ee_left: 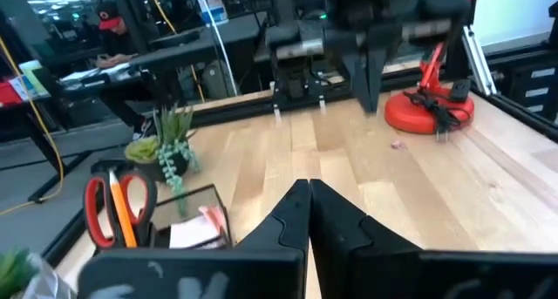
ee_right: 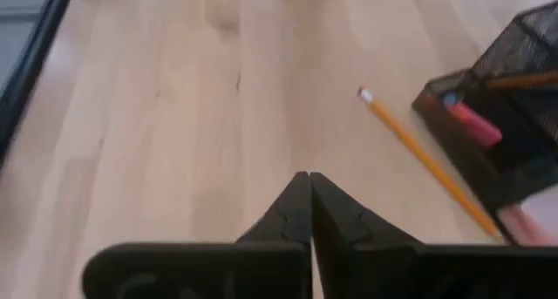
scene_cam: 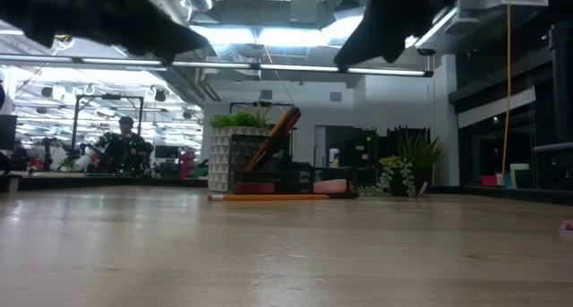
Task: Pick and place office supplies into organizer
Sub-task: Put the pink binder clip into the black desk organizer
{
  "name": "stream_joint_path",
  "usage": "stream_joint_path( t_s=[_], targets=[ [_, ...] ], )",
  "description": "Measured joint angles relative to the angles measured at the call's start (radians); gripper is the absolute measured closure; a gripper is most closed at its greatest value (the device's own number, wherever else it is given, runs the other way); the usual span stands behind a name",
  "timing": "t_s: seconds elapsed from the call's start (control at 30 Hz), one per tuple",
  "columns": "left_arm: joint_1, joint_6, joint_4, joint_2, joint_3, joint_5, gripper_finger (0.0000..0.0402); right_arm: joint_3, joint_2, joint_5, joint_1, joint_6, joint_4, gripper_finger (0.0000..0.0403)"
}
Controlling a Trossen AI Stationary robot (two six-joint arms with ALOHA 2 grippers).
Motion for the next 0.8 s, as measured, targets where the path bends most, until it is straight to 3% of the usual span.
stream_joint_path(
  t_s=[0.3, 0.53, 0.8],
  targets=[
    [0.000, -0.008, 0.021, -0.042, -0.057, 0.000, 0.0399, 0.185, 0.040, -0.118, 0.022, 0.157, -0.421, 0.0398],
    [0.000, -0.018, 0.021, -0.045, -0.063, 0.000, 0.0400, 0.197, 0.060, -0.129, 0.093, 0.210, -0.524, 0.0374],
    [-0.001, -0.131, 0.012, -0.044, -0.063, 0.000, 0.0400, 0.195, 0.079, -0.128, 0.172, 0.259, -0.564, 0.0312]
  ],
)
